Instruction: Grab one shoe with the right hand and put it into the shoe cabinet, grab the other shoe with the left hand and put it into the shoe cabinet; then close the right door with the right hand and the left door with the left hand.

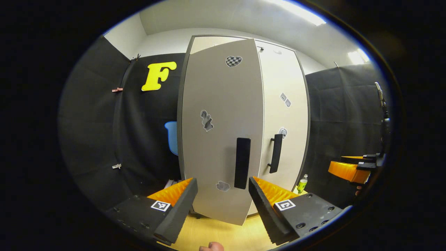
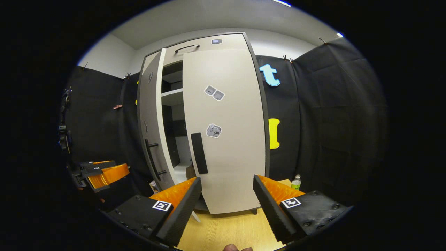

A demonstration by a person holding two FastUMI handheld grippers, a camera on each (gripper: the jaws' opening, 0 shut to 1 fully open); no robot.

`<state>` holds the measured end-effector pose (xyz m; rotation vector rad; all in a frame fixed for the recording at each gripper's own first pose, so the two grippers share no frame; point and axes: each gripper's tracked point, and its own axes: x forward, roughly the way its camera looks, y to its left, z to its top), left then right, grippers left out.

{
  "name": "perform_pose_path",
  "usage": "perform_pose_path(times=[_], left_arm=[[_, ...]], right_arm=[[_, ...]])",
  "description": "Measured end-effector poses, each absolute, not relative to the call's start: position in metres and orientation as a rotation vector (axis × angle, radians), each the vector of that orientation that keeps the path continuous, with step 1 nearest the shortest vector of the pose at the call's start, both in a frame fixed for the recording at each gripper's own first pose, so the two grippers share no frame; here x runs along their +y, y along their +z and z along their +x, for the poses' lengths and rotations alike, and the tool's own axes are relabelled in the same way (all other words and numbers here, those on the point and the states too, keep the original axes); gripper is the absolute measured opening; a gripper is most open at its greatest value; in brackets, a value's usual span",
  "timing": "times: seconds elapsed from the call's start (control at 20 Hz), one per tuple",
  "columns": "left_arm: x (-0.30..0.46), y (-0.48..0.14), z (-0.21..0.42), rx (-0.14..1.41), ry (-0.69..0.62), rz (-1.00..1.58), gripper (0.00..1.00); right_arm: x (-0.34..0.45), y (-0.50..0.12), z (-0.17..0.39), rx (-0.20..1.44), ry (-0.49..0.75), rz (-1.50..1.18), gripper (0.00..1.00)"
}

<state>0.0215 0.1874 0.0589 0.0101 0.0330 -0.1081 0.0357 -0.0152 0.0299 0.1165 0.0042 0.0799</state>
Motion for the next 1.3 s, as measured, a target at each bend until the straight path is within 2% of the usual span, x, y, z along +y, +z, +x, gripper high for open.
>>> perform_pose_path(times=[0.2,0.45,1.3], left_arm=[[0.186,0.06,0.013,0.031,-0.12,0.014,0.93],[0.188,0.059,0.005,0.028,-0.132,0.006,0.93],[0.213,0.061,-0.007,0.011,-0.087,0.017,0.93]], right_arm=[[-0.005,0.03,0.029,-0.002,0.059,0.103,1.0],[0.008,0.038,0.019,-0.04,0.044,0.08,0.98],[0.029,0.033,0.018,-0.038,0.054,0.041,0.98]])
